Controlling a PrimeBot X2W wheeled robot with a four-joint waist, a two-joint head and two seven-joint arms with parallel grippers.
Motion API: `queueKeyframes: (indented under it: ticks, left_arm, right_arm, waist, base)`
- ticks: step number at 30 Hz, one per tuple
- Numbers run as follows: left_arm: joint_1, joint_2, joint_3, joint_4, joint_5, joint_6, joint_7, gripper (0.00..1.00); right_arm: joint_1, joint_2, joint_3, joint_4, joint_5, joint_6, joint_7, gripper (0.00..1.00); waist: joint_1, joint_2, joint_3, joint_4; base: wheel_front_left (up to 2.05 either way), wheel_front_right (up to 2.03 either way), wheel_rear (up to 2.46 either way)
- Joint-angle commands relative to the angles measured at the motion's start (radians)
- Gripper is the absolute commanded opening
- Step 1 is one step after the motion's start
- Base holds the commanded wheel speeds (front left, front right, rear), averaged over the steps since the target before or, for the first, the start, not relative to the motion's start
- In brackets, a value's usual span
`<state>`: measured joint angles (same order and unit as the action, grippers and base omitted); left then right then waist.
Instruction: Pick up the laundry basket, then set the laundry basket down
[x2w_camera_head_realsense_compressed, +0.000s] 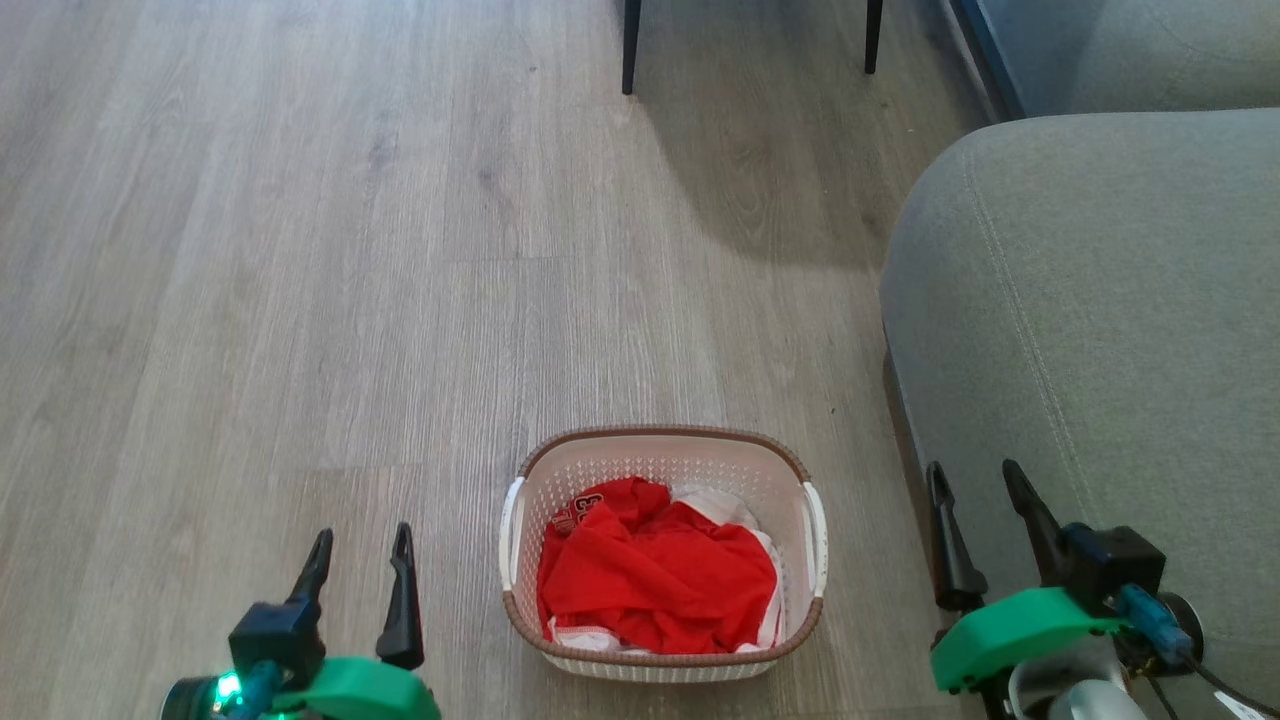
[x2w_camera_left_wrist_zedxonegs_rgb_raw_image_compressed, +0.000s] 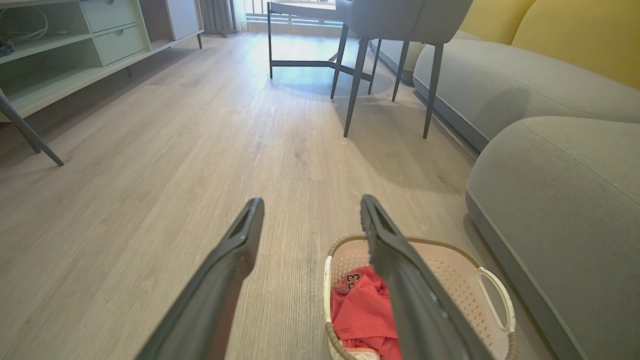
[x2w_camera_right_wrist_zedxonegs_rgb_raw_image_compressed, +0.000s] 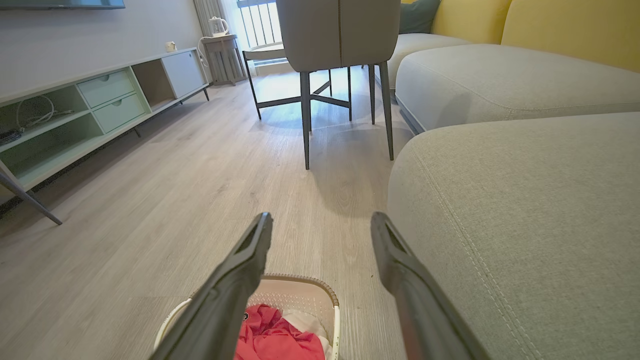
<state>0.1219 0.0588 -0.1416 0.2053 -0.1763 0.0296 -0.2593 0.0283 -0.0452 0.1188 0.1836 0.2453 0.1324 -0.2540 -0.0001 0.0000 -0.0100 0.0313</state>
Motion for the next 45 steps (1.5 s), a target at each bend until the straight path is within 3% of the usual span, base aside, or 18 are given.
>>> queueKeyframes:
  ticks: [1,20,21,26,45]
  left_arm:
    - [-0.034,-0.004,0.042,-0.041,0.010,-0.002,-0.002,1.00]
    - [-0.041,-0.007,0.048,-0.048,0.023,-0.009,-0.002,1.00]
    - [0.000,-0.002,0.015,-0.013,0.016,-0.004,0.000,0.00]
    - [0.010,-0.002,0.014,0.039,0.013,-0.004,0.001,0.00]
    - [-0.027,0.000,0.046,0.040,-0.211,-0.027,0.054,0.00]
  right_arm:
    - [-0.022,-0.005,0.018,-0.032,-0.013,-0.002,-0.008,1.00]
    - [-0.037,-0.005,0.017,-0.031,-0.010,-0.002,-0.008,1.00]
    - [-0.001,0.000,0.000,0.001,-0.010,0.000,0.000,0.00]
    - [0.009,0.002,0.007,0.051,-0.006,0.000,0.001,0.00]
    - [-0.013,-0.011,-0.013,0.051,0.218,0.000,0.044,0.00]
  waist:
    - [0.0001,0.0000,0.001,0.000]
    - [0.0001,0.0000,0.005,-0.002]
    - [0.0001,0.0000,0.005,-0.002]
    - [0.0001,0.0000,0.006,-0.002]
    - [0.0001,0.0000,0.007,-0.007]
  base:
    - [0.00,0.00,0.00]
    - [0.00,0.00,0.00]
    - [0.00,0.00,0.00]
    - [0.00,0.00,0.00]
    - [0.00,0.00,0.00]
